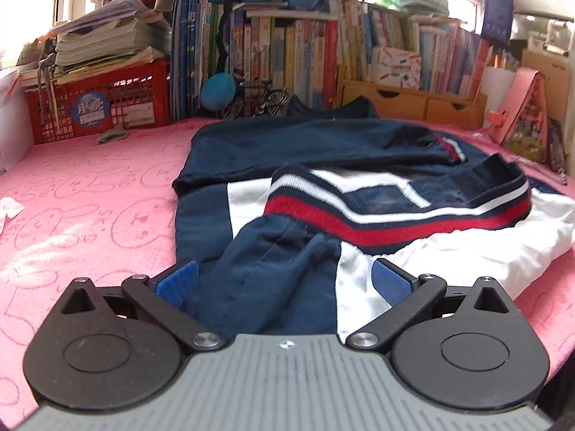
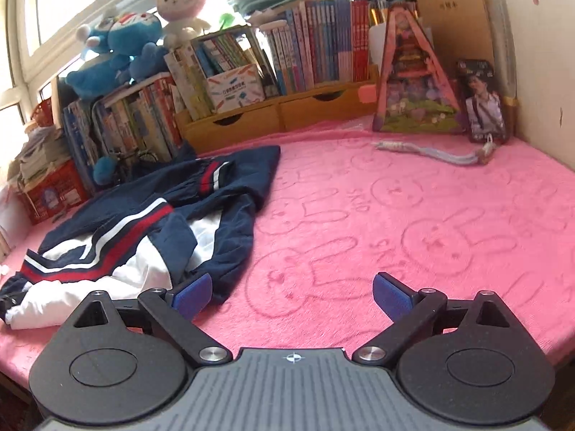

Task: Fold clothes

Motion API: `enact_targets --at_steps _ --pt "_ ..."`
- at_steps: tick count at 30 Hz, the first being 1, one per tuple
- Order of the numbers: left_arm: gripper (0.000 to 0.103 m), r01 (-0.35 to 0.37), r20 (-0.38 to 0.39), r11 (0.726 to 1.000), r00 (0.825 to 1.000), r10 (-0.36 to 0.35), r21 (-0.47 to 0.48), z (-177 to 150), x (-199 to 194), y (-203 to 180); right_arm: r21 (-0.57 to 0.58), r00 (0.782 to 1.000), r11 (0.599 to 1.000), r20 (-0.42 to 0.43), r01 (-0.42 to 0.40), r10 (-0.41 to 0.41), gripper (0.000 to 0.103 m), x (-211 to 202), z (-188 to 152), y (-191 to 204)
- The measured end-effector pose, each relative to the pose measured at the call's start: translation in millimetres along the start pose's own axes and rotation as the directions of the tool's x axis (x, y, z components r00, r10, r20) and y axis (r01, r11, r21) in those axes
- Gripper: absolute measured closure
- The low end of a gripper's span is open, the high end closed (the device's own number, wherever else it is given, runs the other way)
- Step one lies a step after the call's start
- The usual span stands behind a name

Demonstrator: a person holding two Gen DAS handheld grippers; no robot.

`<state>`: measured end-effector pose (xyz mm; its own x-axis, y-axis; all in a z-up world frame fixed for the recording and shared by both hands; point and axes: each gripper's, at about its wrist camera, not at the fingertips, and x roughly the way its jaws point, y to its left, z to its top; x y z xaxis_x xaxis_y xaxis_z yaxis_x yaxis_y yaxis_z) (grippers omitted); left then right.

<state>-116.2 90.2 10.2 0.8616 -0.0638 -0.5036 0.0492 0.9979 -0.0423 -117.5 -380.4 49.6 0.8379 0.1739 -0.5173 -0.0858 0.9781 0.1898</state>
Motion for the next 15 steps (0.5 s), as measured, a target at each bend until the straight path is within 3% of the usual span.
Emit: enact_targets --at_steps 3,5,11,13,14,15 --pt "0.000 0.108 0.049 0.994 0.993 -0.107 -0.015 12 -9 4 -0.182 0.999 0.983 0.039 -0.015 0.023 0.006 7 15 26" --pt "0.000 0.145 0.041 0.989 0.989 -0.144 -0.021 17 -2 5 -0.288 0.996 0.956 0.048 -0.055 0.072 0.004 20 23 48" --pt "0.002 0.131 -0.057 0.988 0.989 -0.136 -0.085 13 36 11 -0.446 0.975 0.868 -0.061 -0.218 0.214 0.004 86 42 108" --pt "0.013 0.137 -0.044 0.984 0.989 -0.142 -0.110 10 37 14 -0.444 0.964 0.856 -0.124 -0.265 0.234 0.004 108 43 119" --pt "0.037 0.135 -0.038 0.984 0.989 -0.140 -0.119 10 35 15 -0.427 0.959 0.859 -0.150 -0.283 0.242 0.010 116 43 121" --pt "0.056 0.130 -0.027 0.981 0.990 -0.135 -0.142 11 30 18 -0.401 0.950 0.863 -0.179 -0.306 0.254 0.034 122 42 122"
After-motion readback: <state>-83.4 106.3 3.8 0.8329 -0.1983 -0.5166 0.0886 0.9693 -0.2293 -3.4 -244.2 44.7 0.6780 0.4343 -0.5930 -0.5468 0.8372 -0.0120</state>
